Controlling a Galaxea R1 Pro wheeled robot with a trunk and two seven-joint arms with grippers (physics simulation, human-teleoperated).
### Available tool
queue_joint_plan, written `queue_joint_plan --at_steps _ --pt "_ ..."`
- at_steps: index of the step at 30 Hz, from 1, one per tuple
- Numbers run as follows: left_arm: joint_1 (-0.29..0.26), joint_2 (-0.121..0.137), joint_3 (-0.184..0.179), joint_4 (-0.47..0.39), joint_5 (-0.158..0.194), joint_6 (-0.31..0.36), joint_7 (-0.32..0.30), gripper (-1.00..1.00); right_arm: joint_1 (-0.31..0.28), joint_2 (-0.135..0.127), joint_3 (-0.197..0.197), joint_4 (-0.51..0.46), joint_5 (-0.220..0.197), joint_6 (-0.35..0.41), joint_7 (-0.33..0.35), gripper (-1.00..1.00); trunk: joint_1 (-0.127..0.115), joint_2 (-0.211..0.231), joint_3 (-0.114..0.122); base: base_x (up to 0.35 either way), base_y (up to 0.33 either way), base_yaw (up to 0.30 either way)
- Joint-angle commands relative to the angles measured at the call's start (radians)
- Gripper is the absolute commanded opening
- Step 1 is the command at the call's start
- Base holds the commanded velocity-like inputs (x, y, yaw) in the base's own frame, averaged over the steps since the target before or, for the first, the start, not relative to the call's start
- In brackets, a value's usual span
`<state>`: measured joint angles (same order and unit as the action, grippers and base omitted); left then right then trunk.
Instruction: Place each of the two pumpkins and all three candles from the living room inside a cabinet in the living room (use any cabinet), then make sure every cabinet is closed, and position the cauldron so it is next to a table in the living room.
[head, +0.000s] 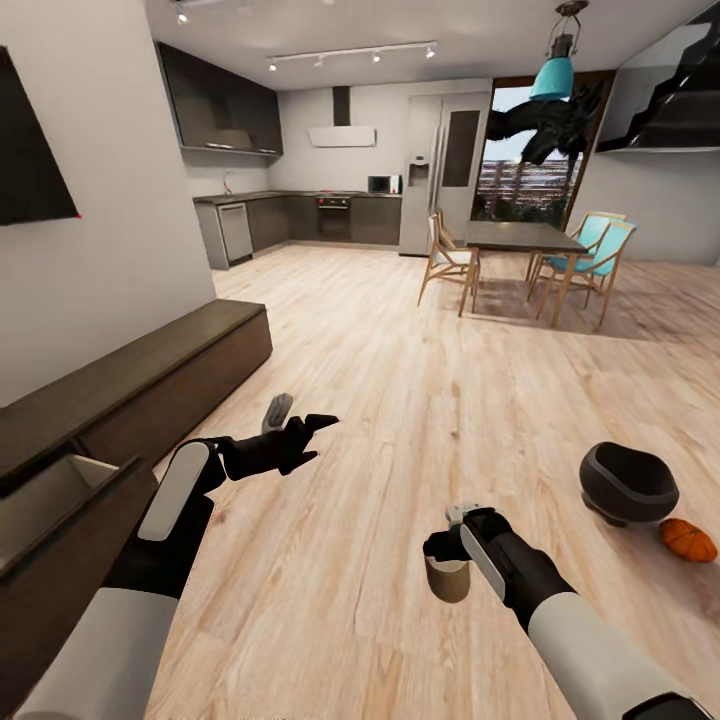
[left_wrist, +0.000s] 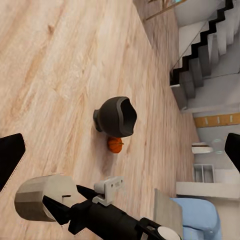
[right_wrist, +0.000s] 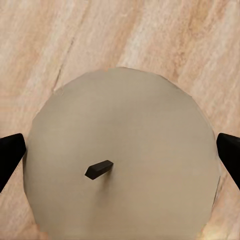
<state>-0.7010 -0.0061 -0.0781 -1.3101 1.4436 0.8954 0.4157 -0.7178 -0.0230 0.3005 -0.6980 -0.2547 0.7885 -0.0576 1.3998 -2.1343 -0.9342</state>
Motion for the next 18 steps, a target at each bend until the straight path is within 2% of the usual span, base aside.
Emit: queue_joint_plan --at_steps 1,18 --pt "0.0 0.0 0.0 0.0 0.0 0.0 0.0 1.0 0.0 0.0 0.0 0.0 0.0 0.0 -0.001 -1.0 0.0 0.0 0.0 0.0 0.0 0.285" --pt "0.0 0.0 0.001 0.0 0.0 0.0 0.0 1.0 0.0 0.0 0.0 0.0 0.0 0.0 -0.001 -1.0 0.0 0.0 0.0 0.0 0.0 0.285"
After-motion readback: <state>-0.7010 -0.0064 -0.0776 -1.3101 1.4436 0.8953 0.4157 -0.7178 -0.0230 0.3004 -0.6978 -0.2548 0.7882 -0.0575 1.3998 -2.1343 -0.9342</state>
